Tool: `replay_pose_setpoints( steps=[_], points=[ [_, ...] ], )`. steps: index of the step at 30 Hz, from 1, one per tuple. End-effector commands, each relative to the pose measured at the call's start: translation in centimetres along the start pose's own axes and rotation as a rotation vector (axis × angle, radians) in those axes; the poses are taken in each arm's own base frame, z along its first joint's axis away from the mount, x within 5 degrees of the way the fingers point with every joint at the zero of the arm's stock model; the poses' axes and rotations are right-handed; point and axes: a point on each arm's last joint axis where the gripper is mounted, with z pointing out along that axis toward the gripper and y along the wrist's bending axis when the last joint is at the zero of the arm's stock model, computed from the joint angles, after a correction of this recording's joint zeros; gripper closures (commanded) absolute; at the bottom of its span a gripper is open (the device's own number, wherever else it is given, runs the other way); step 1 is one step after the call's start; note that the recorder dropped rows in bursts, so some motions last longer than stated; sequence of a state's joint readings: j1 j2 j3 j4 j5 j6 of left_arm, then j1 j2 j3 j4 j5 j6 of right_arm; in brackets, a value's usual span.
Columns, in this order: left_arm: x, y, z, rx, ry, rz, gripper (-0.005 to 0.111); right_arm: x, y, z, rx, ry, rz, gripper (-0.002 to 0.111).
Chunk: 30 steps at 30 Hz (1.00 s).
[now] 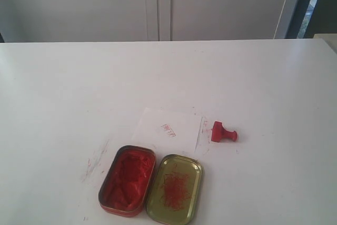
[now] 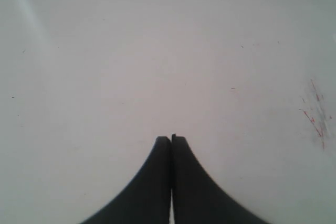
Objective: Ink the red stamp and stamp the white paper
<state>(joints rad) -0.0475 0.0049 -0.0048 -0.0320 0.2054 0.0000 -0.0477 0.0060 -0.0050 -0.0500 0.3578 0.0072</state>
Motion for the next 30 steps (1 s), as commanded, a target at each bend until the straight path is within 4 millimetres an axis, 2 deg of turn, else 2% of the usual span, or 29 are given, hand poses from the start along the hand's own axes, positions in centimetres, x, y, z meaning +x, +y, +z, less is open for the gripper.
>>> replay_pose_setpoints(
  steps=[1,30],
  points=[
    [0.10,-0.05,0.02,0.009,-0.004,0.002,0.107,0.00,-0.04,0.01,0.007,-0.016,-0.004,0.108],
    [0.10,-0.05,0.02,0.009,-0.004,0.002,0.107,0.00,-0.04,0.01,0.007,-0.016,0.009,0.108]
  ],
)
